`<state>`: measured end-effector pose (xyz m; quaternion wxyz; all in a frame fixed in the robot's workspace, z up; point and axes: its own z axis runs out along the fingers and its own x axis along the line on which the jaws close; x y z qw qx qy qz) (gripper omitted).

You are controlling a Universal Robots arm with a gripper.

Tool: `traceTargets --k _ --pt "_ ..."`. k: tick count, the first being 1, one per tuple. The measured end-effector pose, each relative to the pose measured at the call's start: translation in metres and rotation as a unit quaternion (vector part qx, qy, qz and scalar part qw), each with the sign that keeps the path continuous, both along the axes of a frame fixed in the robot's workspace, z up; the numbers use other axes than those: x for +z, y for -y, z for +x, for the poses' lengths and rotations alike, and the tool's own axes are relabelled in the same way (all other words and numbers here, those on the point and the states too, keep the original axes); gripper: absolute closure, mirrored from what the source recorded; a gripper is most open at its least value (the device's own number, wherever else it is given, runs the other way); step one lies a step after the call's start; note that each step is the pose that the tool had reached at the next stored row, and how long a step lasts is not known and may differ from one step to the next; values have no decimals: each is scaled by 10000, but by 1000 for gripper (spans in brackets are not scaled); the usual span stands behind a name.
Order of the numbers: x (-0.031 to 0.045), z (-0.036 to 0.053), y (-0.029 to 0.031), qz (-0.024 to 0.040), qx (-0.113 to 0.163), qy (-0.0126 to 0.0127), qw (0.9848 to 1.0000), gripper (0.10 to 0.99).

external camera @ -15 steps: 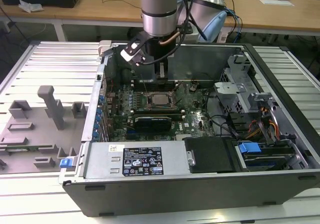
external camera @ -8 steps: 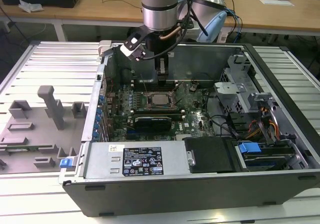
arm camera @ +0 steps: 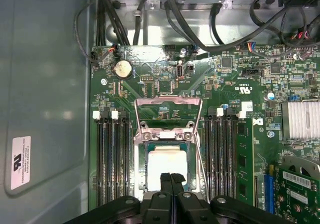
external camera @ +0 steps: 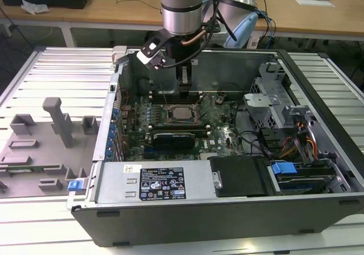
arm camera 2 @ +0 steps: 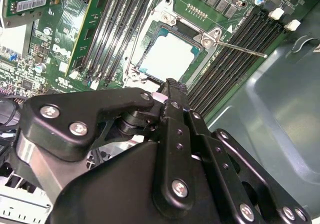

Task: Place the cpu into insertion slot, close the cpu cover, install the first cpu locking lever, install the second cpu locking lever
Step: 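Close the cpu cover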

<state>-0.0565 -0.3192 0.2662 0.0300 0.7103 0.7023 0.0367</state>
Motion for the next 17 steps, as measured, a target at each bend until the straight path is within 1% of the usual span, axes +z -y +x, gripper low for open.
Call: traceTargets --k 4,7,9,10,11,12,13,16,17 --pt "2 0 0 -2 0 -1 10000 980" --pt "42 0 0 -1 0 0 10000 980" --pt "44 0 0 1 0 1 10000 980" --pt "46 0 1 10 0 -15 10000 980" --pt "44 6 7 68 0 -116 9999 980" --pt "43 9 10 99 0 -176 9998 980" --pt "43 9 10 107 0 -195 9998 980" --pt "43 12 11 110 0 -200 9997 980" --pt "44 36 12 110 0 -201 9997 980"
